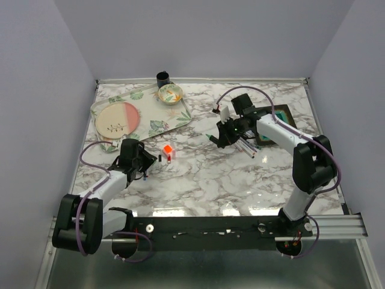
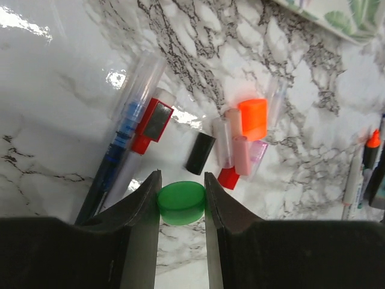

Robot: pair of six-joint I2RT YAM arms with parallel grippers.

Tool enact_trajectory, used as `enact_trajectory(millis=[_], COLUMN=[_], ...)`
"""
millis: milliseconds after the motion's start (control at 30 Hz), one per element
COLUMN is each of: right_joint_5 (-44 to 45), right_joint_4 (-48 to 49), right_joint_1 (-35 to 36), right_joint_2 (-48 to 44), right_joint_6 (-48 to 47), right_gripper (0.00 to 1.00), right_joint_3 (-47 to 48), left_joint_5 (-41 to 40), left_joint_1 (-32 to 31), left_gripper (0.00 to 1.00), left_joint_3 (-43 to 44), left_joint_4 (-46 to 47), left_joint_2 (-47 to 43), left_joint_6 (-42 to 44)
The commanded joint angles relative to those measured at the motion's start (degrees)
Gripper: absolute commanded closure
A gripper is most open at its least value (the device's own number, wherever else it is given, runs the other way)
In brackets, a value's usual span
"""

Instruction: Open the pen caps

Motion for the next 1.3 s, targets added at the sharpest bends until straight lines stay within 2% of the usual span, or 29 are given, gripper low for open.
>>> enact_trajectory(millis=[0,367,600,700,867,900,1000,1133,1267], right_joint_5=[5.25,10.36,12.11,12.82,13.26,13.43,14.4,14.66,14.75], right_joint_4=[-2.94,-4.61,-5.66,-6.1,-6.81,-6.89,-6.72,-6.72,-6.72], right_joint_1=[-1.24,-6.07,-9.06,-10.46,-11.17,-11.17,-11.26,-11.43,-11.43], right_joint_2=[2.26,3.49,4.1,4.98,6.83,7.18,8.41,9.46,9.64], right_joint_6=[-1.45,-3.12,-3.56,-3.82,-4.09,-4.0,-3.91,-3.73,-3.73], right_gripper=[0.89,0.85,0.84,0.83,0.81,0.77,0.76,0.74,0.64], right_joint_3=[2.4,3.46,4.16,4.51,4.87,4.87,5.04,5.13,5.22], left_joint_5=[3.07,4.48,5.89,6.41,7.29,7.56,7.21,6.07,4.14], left_joint_1=[0.11,0.11,0.11,0.11,0.11,0.11,0.11,0.2,0.2], left_gripper=[0.85,0.64,0.37,0.32,0.29,0.28,0.2,0.17,0.17], left_joint_3=[0.68,1.56,2.26,2.7,3.49,3.67,3.93,4.02,4.02], left_joint_4=[1.81,3.22,3.31,3.13,2.35,2.08,1.11,-0.12,-3.71], left_joint_2=[3.4,7.1,6.84,5.96,3.68,3.24,0.52,-3.52,-7.04], left_joint_6=[6.07,7.75,8.27,8.45,8.89,9.06,9.85,11.0,12.84])
